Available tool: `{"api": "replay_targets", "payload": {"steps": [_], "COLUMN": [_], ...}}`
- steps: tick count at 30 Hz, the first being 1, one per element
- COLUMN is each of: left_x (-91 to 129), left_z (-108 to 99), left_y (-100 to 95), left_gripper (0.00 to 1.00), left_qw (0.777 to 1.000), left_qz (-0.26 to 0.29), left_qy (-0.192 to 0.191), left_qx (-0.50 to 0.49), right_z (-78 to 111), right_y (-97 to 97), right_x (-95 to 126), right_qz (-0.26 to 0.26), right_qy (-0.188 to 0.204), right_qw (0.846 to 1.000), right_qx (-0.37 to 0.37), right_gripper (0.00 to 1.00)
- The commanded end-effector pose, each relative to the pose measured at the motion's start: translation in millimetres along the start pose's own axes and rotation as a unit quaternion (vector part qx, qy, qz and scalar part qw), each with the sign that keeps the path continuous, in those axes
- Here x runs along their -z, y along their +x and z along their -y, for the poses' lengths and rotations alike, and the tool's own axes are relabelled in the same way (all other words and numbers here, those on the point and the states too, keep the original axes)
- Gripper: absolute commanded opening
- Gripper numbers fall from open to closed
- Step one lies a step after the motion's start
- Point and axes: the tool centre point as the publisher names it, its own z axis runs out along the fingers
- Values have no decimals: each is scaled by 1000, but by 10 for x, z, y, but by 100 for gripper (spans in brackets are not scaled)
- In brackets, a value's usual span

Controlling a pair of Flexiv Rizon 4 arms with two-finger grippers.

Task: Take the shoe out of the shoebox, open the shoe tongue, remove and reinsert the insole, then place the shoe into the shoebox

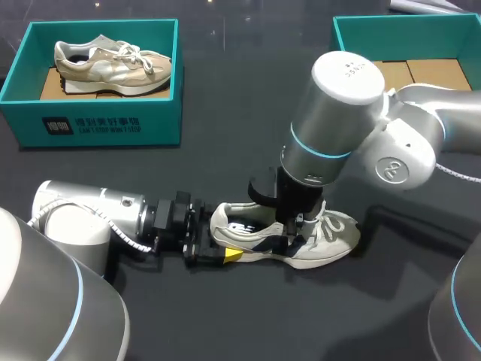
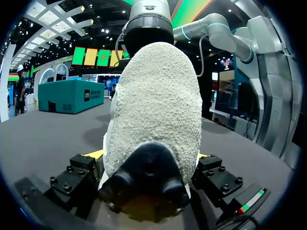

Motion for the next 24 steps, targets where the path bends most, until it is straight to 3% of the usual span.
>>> {"api": "replay_targets", "payload": {"steps": [1, 13, 24], "left_x": [-26, -26, -26], "left_z": [-20, -20, -20], "left_y": [-6, -6, -6], "left_gripper": [0, 0, 0], "left_qw": [1000, 1000, 1000], "left_qz": [2, 2, 2], "left_qy": [0, 0, 0], "left_qx": [1, 1, 1], "right_z": [112, 93, 210], "right_y": [153, 88, 33], "right_x": [246, 391, 496], "right_qz": [18, 32, 37], "right_qy": [-68, -143, -168], "right_qw": [997, 987, 983], "right_qx": [19, 58, 59], "right_gripper": [0, 0, 0]}}
